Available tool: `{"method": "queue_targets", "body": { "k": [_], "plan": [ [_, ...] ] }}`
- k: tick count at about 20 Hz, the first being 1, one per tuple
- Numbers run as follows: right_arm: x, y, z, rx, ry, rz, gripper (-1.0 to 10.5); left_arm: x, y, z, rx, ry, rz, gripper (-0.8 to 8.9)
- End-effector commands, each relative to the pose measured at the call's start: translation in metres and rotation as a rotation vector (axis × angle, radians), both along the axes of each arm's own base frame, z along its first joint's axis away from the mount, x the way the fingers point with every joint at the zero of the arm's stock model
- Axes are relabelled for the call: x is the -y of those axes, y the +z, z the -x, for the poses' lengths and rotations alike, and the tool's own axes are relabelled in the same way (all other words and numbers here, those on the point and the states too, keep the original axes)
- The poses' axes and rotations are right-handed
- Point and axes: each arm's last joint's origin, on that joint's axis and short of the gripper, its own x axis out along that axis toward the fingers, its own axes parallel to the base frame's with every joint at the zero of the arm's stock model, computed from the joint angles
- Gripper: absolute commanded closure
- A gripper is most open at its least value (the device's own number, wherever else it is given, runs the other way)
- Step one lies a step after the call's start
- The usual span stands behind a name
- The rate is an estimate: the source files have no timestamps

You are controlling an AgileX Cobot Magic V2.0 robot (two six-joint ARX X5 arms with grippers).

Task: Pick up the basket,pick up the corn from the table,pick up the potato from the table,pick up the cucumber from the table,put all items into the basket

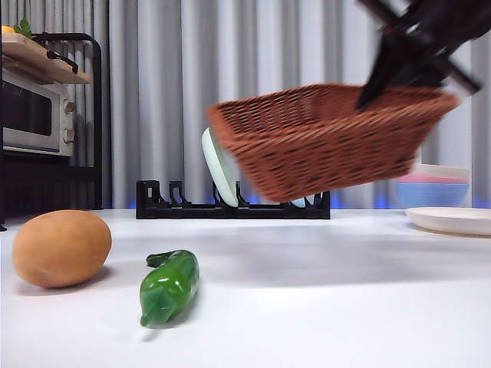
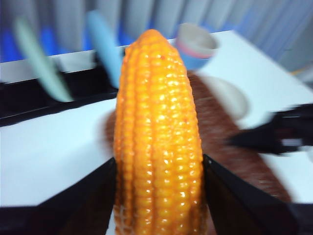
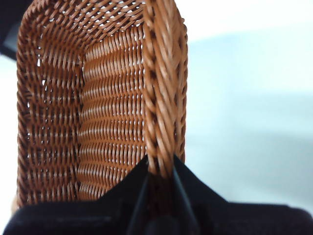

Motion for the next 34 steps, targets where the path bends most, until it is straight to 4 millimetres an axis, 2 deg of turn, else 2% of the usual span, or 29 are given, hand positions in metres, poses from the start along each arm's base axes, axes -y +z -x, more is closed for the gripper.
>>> {"method": "queue_targets", "body": {
  "k": [1, 5, 9, 10, 11, 12, 13, 15, 17, 19, 21, 23, 24, 26, 28, 30, 34],
  "plan": [
    [-0.025, -0.005, -0.006, -0.024, 0.020, -0.071, 9.5, 0.028, -0.027, -0.008, -0.097, -0.012, -0.068, 8.21],
    [-0.049, -0.004, 0.000, -0.010, 0.074, -0.103, 9.5, 0.066, -0.070, -0.021, -0.189, 0.008, -0.233, 8.21],
    [-0.050, -0.002, 0.001, -0.011, 0.072, -0.111, 9.5, 0.085, -0.106, -0.037, -0.280, -0.011, -0.316, 8.13],
    [-0.050, -0.002, 0.001, -0.011, 0.072, -0.111, 9.5, 0.087, -0.111, -0.039, -0.294, -0.012, -0.329, 7.72],
    [-0.050, -0.002, 0.001, -0.011, 0.071, -0.112, 9.5, 0.088, -0.115, -0.040, -0.306, -0.013, -0.338, 6.04],
    [-0.050, -0.002, 0.001, -0.011, 0.071, -0.111, 9.5, 0.088, -0.115, -0.040, -0.310, -0.013, -0.342, 3.60],
    [-0.050, -0.002, 0.001, -0.011, 0.071, -0.111, 9.5, 0.088, -0.115, -0.040, -0.308, -0.013, -0.340, 1.82],
    [-0.049, -0.002, 0.001, -0.009, 0.069, -0.109, 9.5, 0.088, -0.112, -0.040, -0.300, -0.018, -0.329, 1.76],
    [-0.049, -0.002, 0.000, -0.008, 0.068, -0.109, 9.5, 0.083, -0.097, -0.034, -0.290, -0.018, -0.321, 1.76],
    [-0.045, -0.002, -0.001, -0.004, 0.058, -0.106, 9.5, 0.074, -0.064, -0.020, -0.249, -0.031, -0.306, 1.76],
    [-0.039, -0.002, -0.004, -0.002, 0.037, -0.106, 9.5, 0.057, -0.023, 0.004, -0.196, -0.055, -0.292, 1.76],
    [-0.030, -0.002, -0.008, -0.001, 0.008, -0.106, 9.5, 0.031, 0.012, 0.034, -0.146, -0.073, -0.297, 1.77],
    [-0.025, -0.002, -0.010, 0.000, -0.007, -0.107, 9.5, 0.018, 0.021, 0.048, -0.136, -0.067, -0.298, 1.77],
    [-0.014, -0.002, -0.014, 0.002, -0.040, -0.107, 9.5, -0.004, 0.025, 0.072, -0.184, -0.052, -0.337, 1.77],
    [-0.005, -0.002, -0.017, 0.004, -0.069, -0.107, 9.5, -0.017, 0.015, 0.085, -0.252, -0.024, -0.396, 1.77],
    [0.001, -0.002, -0.019, 0.012, -0.080, -0.099, 9.5, -0.021, -0.008, 0.090, -0.305, -0.001, -0.399, 1.77],
    [0.008, -0.002, -0.021, 0.017, -0.097, -0.091, 9.5, -0.017, -0.081, 0.082, -0.430, 0.069, -0.412, 1.77]
  ]
}}
